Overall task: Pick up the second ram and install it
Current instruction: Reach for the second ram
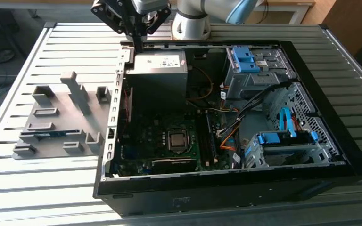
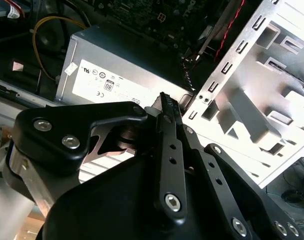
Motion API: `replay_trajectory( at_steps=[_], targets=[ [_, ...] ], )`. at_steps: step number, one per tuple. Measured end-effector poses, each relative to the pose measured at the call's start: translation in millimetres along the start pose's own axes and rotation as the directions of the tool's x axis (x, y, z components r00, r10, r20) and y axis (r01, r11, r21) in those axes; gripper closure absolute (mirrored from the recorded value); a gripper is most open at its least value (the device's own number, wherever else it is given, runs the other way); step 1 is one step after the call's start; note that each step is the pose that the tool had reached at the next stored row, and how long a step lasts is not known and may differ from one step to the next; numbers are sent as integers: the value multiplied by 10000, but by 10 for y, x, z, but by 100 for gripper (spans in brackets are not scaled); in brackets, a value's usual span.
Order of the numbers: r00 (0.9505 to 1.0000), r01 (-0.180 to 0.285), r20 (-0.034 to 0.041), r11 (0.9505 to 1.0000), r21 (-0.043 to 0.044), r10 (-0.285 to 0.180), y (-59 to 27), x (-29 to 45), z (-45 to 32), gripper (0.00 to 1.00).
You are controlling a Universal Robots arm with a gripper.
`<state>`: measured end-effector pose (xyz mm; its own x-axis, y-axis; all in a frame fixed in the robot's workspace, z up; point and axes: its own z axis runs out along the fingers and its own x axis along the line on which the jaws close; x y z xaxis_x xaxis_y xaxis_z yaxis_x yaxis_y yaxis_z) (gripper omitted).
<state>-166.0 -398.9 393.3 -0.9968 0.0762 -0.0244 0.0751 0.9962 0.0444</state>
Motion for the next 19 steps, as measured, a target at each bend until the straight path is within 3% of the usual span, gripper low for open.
replay_trajectory(
  at_steps=[19],
  targets=[
    [10000, 0, 0, 10000, 0, 0, -12, 165, -5, 89]
  ],
)
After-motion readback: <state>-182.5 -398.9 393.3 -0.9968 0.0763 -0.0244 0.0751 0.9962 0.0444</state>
